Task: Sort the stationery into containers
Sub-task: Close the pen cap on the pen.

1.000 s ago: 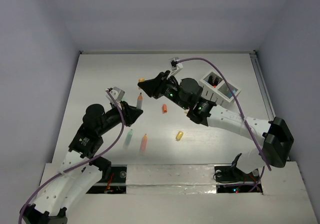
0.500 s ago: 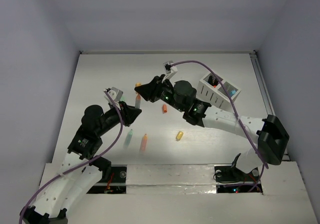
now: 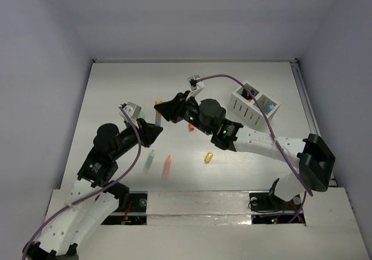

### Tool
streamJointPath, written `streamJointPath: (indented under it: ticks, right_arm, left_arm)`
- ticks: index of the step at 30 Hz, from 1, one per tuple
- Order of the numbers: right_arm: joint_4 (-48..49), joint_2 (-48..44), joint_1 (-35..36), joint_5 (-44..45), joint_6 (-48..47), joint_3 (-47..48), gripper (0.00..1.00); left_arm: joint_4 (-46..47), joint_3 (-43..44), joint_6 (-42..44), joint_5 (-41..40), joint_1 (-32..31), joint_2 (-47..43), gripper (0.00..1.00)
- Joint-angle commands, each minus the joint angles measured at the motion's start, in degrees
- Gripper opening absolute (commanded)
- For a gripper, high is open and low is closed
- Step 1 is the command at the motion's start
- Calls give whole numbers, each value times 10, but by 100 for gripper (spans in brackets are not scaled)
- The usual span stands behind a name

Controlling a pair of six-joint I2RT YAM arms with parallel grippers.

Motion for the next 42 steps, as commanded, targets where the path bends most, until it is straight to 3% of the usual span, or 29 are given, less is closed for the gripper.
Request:
streamJointPath:
  ticks: [1, 22, 24, 27, 42]
  right_arm:
    - [48, -7, 14, 14, 9, -12, 12]
    - [99, -6, 66, 33, 33, -67, 11]
    - [95, -11, 71, 32, 33, -74, 10]
    - [81, -17, 77, 29, 32, -80, 0]
    - [41, -24, 112, 22, 55, -187, 0]
  left_arm:
    - [23, 16, -3, -12, 2, -11, 0]
    - [34, 24, -11, -36, 2, -26, 0]
    - [37, 24, -14, -39, 2, -31, 0]
    - [49, 31, -15, -42, 2, -35, 0]
    - [127, 102, -35, -27, 2, 25, 0]
